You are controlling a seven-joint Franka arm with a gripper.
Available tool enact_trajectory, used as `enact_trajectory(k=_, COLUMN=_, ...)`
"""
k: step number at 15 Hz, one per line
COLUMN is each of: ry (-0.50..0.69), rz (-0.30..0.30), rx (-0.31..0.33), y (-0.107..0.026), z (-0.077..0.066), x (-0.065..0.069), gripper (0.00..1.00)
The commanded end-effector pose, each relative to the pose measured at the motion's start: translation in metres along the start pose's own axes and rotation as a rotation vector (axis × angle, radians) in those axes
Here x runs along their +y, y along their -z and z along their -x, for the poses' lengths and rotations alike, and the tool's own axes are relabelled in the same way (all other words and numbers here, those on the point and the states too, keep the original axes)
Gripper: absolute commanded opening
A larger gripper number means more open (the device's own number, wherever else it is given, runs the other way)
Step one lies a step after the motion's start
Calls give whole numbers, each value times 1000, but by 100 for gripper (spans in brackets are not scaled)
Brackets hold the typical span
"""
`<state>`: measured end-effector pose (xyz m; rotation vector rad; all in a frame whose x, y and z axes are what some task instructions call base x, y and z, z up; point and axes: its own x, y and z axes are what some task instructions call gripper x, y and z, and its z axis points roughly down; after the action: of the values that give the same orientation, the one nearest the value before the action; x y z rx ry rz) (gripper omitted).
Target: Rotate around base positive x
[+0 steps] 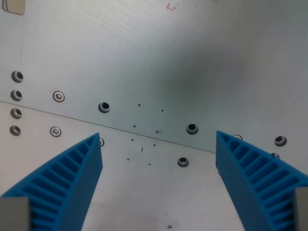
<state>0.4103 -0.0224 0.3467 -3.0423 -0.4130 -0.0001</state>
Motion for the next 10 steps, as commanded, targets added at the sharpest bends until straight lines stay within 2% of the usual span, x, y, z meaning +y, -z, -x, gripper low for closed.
enact_trajectory(k=1, ry=20, rz=-179, rx=51, y=3, z=2, x=5, gripper=100)
enact_trajectory(k=10, ry=21, rz=-281, rx=78, y=3, z=2, x=5, gripper=100)
